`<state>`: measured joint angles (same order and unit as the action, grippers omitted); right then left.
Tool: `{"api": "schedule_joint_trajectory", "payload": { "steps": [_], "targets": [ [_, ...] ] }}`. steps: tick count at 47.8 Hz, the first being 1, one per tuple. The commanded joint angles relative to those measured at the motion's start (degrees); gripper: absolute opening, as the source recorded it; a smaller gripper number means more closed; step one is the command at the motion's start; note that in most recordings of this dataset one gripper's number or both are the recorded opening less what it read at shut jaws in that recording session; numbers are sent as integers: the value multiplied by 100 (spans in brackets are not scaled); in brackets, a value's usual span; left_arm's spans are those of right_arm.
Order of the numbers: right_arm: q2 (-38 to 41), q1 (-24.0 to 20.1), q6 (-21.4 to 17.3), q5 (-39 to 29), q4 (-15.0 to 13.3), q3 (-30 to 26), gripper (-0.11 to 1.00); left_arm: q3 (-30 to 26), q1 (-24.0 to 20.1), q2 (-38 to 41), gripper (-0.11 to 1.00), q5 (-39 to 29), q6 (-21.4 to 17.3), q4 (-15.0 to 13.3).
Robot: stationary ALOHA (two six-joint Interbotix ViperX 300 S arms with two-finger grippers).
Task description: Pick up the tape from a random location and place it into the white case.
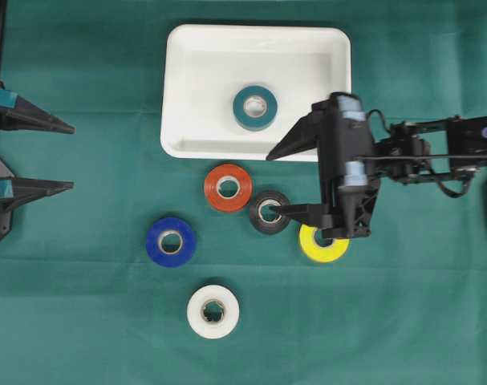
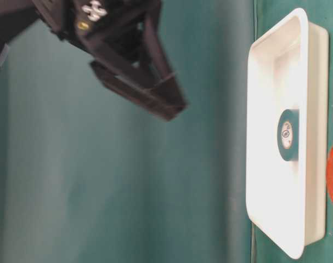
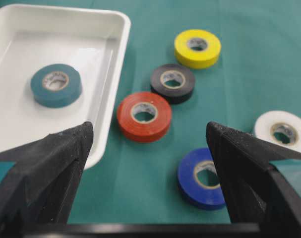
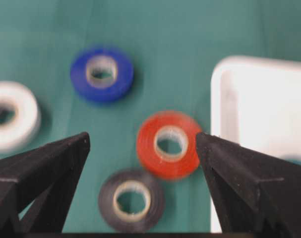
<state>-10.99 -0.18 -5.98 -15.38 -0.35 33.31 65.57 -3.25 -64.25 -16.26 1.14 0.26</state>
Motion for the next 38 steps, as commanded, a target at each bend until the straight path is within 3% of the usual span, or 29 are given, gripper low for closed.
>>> {"api": "schedule_joint_trajectory", "payload": {
  "steps": [1, 9, 21, 38],
  "targets": [
    [105, -62, -79, -571, 18, -378, 92, -62, 0, 70, 91, 26, 9, -9],
    [510, -202, -132, -1591, 18, -861, 92, -62, 0, 70, 91, 26, 9, -9],
    [853, -290, -334, -2461, -9, -1310, 92, -62, 0, 70, 91, 35, 9, 0],
    [879, -299, -334, -2593, -18, -1345, 92, -62, 0, 70, 91, 26, 18, -9]
  ]
}}
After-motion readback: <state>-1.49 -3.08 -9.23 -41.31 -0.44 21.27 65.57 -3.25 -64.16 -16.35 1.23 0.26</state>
